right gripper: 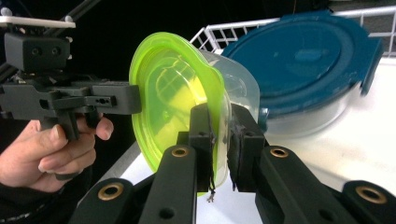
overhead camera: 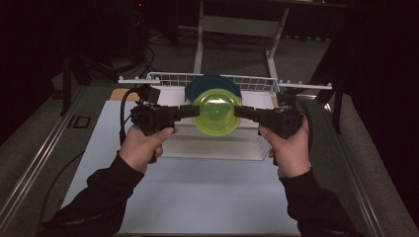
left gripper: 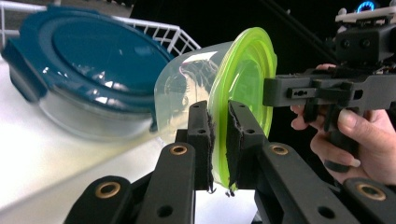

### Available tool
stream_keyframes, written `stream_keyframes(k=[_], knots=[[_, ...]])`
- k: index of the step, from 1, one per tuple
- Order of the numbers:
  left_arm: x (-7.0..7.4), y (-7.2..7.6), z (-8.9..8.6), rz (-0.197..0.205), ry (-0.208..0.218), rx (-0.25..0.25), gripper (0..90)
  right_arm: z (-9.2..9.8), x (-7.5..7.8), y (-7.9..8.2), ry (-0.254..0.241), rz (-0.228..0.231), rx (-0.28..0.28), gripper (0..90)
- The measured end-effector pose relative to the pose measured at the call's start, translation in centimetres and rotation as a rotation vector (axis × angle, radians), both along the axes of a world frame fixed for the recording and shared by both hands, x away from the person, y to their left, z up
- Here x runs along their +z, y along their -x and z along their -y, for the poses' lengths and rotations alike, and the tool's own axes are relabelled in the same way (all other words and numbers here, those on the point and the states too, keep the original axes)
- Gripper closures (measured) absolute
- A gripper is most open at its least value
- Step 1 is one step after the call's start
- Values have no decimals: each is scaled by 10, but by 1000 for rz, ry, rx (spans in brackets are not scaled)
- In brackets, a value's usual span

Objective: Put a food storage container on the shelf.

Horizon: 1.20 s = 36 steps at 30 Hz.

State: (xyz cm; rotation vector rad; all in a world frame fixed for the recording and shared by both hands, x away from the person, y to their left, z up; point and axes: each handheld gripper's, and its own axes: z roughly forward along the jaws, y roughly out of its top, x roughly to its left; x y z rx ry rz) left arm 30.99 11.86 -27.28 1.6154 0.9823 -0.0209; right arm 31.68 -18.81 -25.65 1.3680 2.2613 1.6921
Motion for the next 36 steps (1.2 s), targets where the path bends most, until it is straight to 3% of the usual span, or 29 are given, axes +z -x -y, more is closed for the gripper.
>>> stream_keyframes(k=[7,11,15,18,21,24,36], knots=[[12,-24,1,-10,-2,31,821,-4,15,-25,21,-14,-22,810],[12,-40,2,-50,3,45,820,-5,17,-38,24,-33,-48,810],[10,-46,3,-74,-7,41,819,-5,14,-46,17,-72,-49,810],[9,-50,1,-97,17,34,818,-4,13,-51,12,-86,-48,810],[9,-55,1,-102,28,42,814,-4,14,-54,10,-102,-46,808],[8,-60,3,-84,32,64,783,-3,13,-64,-16,-146,-47,793],[0,-80,3,-74,52,107,654,-7,13,-93,-25,-179,-102,739]])
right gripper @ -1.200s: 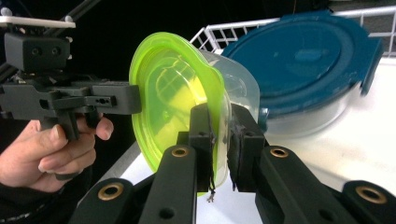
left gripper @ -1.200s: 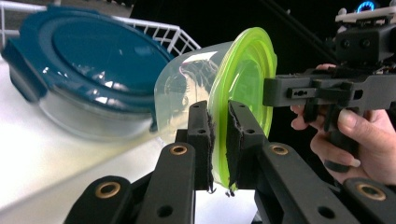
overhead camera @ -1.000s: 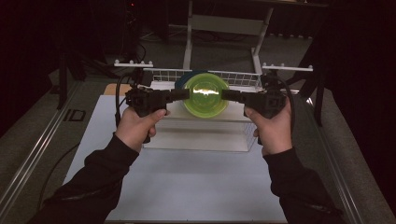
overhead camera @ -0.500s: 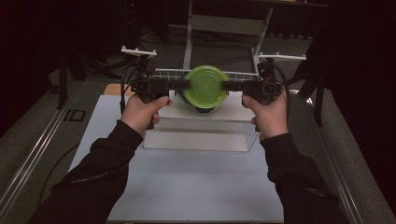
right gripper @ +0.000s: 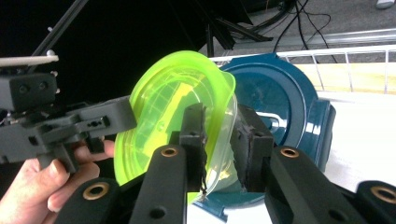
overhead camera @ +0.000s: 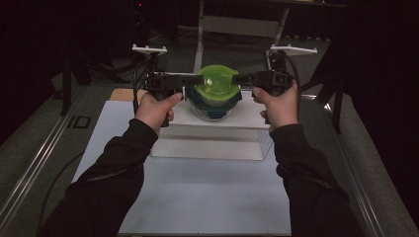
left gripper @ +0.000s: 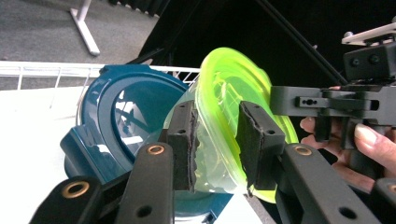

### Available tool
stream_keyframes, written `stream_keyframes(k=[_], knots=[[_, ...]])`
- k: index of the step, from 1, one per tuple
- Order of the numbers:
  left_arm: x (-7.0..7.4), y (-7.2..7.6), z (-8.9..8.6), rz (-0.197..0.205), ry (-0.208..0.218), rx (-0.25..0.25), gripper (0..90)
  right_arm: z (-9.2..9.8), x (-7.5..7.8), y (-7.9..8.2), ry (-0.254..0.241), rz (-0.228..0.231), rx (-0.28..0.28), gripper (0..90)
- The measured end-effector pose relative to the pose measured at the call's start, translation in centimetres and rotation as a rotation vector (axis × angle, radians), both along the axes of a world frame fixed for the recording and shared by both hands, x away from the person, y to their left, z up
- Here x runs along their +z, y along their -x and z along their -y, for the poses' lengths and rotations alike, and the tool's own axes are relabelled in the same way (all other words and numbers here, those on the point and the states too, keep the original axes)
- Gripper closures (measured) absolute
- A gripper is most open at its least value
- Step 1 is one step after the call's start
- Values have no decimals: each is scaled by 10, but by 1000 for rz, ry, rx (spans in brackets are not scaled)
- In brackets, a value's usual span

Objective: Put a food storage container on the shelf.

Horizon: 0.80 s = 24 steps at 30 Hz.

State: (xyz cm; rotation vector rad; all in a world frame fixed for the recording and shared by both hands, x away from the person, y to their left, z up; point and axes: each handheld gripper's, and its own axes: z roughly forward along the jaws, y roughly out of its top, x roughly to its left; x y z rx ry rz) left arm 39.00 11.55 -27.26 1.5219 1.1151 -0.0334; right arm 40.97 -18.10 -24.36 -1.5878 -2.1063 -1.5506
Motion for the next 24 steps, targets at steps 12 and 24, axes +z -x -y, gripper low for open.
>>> stream_keyframes(k=[12,24], knots=[[-1,-3,0,38,-20,63,440,-1,4,-12,13,36,-18,574],[9,37,-20,166,-23,64,397,10,11,34,27,162,37,532]])
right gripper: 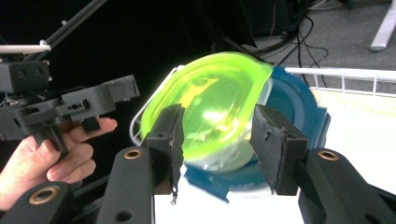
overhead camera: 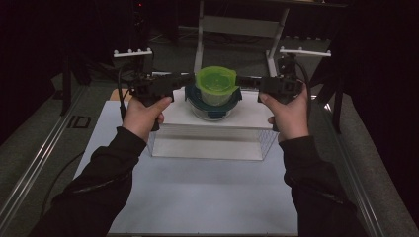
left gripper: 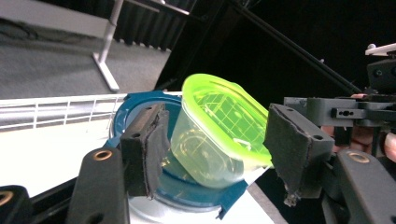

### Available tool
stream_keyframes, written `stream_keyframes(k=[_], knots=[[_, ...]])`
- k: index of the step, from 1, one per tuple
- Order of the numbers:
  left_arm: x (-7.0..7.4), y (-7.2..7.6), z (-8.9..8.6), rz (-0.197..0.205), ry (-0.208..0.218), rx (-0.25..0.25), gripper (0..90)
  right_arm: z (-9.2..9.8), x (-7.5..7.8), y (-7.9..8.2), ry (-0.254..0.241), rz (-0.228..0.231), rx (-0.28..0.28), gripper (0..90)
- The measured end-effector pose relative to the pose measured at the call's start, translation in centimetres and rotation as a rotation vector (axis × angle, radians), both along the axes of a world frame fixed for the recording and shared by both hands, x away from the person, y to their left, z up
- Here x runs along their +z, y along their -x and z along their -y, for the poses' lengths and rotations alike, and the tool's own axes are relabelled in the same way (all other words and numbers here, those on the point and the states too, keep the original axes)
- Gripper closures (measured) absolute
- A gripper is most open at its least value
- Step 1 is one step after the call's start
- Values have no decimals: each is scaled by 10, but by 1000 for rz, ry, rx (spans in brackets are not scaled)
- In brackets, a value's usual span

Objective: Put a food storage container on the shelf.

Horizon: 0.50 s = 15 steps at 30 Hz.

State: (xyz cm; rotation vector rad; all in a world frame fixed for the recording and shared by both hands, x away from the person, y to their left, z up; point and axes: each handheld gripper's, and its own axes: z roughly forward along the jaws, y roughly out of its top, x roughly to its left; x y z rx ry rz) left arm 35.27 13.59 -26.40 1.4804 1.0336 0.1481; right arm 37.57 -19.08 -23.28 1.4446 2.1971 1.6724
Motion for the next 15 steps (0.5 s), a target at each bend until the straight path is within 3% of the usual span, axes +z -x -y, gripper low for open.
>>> stream_keyframes(k=[2,3,5,9,13,14,15], knots=[[-1,10,-1,29,-22,-11,391,1,-2,10,-10,16,17,538],[-3,15,-1,50,-13,-27,364,1,-3,14,-3,22,23,542],[-7,24,-4,97,3,-95,281,2,-5,23,-9,29,43,555],[-16,38,-4,121,-13,-109,241,-3,-13,38,-3,45,80,610],[-27,52,-1,202,-60,-116,166,-15,-27,48,29,65,104,663],[-27,52,-1,202,-60,-116,152,-15,-27,48,29,65,104,663],[-31,58,1,235,-94,-112,152,-18,-30,50,47,73,105,673]])
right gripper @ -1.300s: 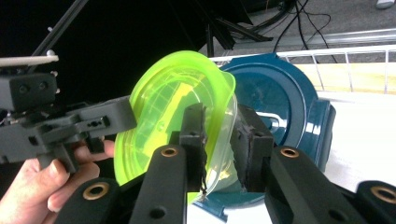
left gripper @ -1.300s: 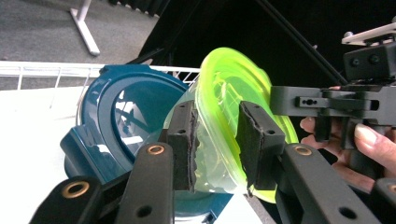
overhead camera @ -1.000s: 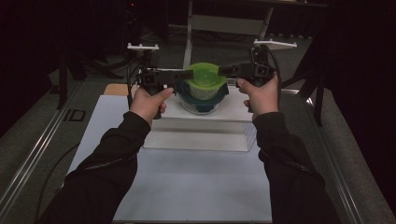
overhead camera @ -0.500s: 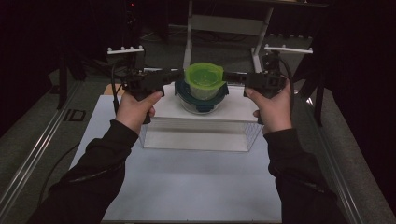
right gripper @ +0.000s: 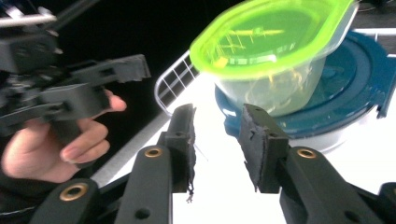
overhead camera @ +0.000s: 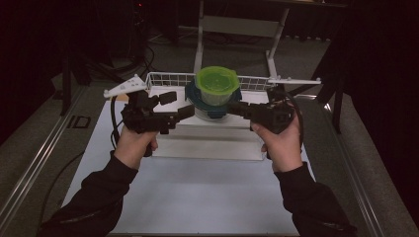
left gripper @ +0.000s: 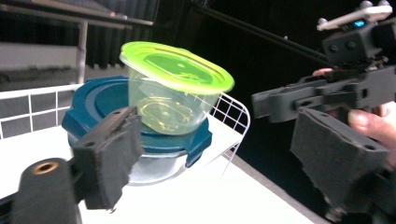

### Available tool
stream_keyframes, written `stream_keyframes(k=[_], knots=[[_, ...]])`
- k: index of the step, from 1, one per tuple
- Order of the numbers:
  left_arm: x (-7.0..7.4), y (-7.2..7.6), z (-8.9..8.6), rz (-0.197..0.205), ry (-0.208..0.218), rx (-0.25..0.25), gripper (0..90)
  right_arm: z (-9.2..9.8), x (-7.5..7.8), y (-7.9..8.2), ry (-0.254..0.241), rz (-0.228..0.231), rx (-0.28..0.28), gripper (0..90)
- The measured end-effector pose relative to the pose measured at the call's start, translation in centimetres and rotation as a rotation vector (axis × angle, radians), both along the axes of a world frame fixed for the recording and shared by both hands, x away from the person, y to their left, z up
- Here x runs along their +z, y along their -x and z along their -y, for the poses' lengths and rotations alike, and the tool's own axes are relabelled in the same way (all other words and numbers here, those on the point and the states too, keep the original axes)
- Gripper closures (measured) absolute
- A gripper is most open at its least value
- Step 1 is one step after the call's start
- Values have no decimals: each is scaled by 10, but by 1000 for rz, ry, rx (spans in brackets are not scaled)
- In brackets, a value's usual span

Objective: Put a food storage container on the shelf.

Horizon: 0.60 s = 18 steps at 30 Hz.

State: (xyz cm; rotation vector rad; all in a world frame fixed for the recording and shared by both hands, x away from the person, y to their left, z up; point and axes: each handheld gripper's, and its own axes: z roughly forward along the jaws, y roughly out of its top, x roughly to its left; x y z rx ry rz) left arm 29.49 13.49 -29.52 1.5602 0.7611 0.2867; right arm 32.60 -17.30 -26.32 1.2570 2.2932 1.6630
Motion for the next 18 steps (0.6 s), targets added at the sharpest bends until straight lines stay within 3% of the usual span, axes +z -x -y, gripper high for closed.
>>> stream_keyframes(k=[2,5,8,18], knots=[[-7,5,2,6,-16,-5,127,-3,-8,2,-8,-3,0,749],[-19,10,5,-20,-20,-27,46,-7,-15,2,-2,0,5,846],[-30,16,6,-23,-37,-19,29,-13,-20,2,5,4,8,892],[-68,33,10,-25,-47,-24,23,-25,-21,-9,12,8,-2,897]])
